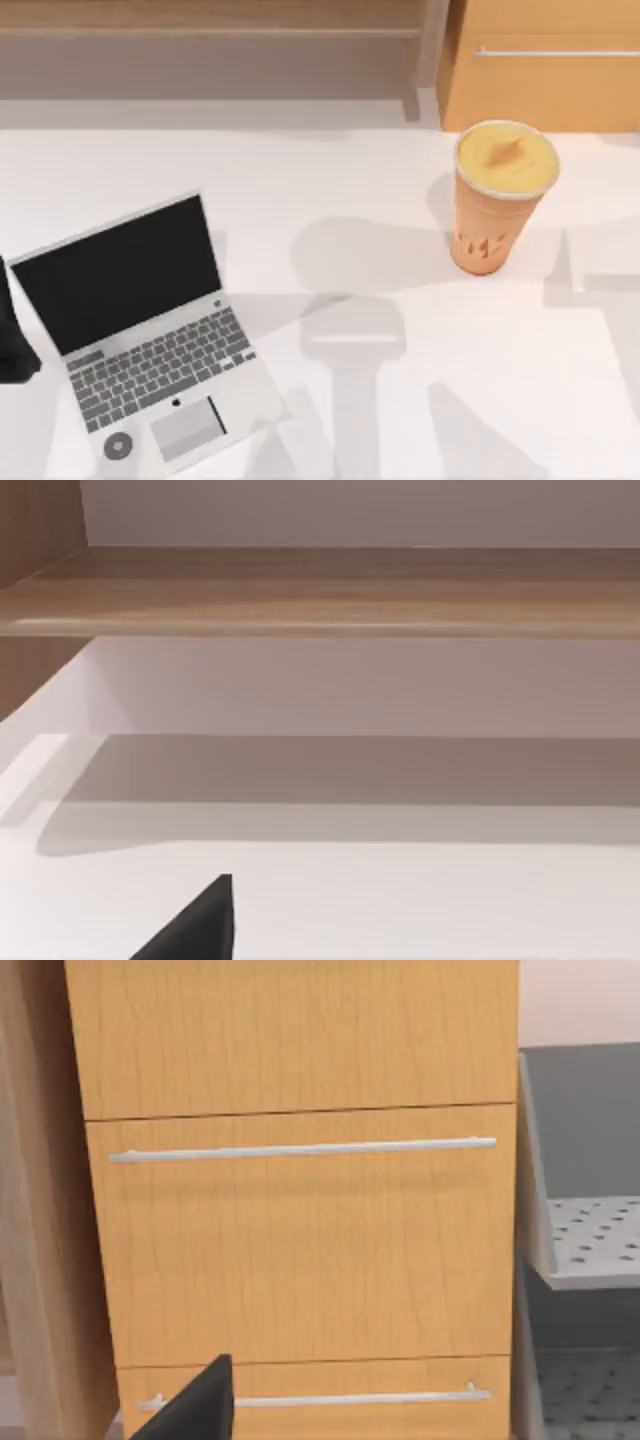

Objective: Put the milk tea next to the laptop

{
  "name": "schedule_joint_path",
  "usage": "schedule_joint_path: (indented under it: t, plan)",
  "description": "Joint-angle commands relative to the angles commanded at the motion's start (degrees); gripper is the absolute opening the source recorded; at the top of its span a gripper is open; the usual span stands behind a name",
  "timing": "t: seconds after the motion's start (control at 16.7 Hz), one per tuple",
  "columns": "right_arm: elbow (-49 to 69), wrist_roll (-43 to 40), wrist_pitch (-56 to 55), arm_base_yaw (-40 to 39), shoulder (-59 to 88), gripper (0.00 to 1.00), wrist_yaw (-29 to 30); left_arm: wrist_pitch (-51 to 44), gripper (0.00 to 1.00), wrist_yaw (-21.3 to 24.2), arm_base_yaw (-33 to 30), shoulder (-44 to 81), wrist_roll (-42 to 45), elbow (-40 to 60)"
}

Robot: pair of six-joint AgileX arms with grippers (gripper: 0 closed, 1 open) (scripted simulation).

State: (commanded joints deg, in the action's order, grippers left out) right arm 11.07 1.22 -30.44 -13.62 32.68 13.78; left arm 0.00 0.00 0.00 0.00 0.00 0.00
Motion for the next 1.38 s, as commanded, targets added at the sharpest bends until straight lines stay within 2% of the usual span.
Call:
schedule_joint_path:
  t: [0.3,0.72,1.08,1.38]
  plan:
    - [5.38,1.59,-23.02,-11.06,30.65,1.0,12.59,0.0,1.0,0.0,0.0,0.0,0.0,0.0]
    - [8.31,3.98,-44.41,-24.76,61.97,1.0,27.71,0.0,1.0,0.0,0.0,0.0,0.0,0.0]
    - [7.5,5.57,-52.15,-32.67,76.94,1.0,34.6,0.0,1.0,0.0,0.0,0.0,0.0,0.0]
    - [7.26,5.84,-53.08,-33.85,78.7,1.0,35.48,0.0,1.0,0.0,0.0,0.0,0.0,0.0]
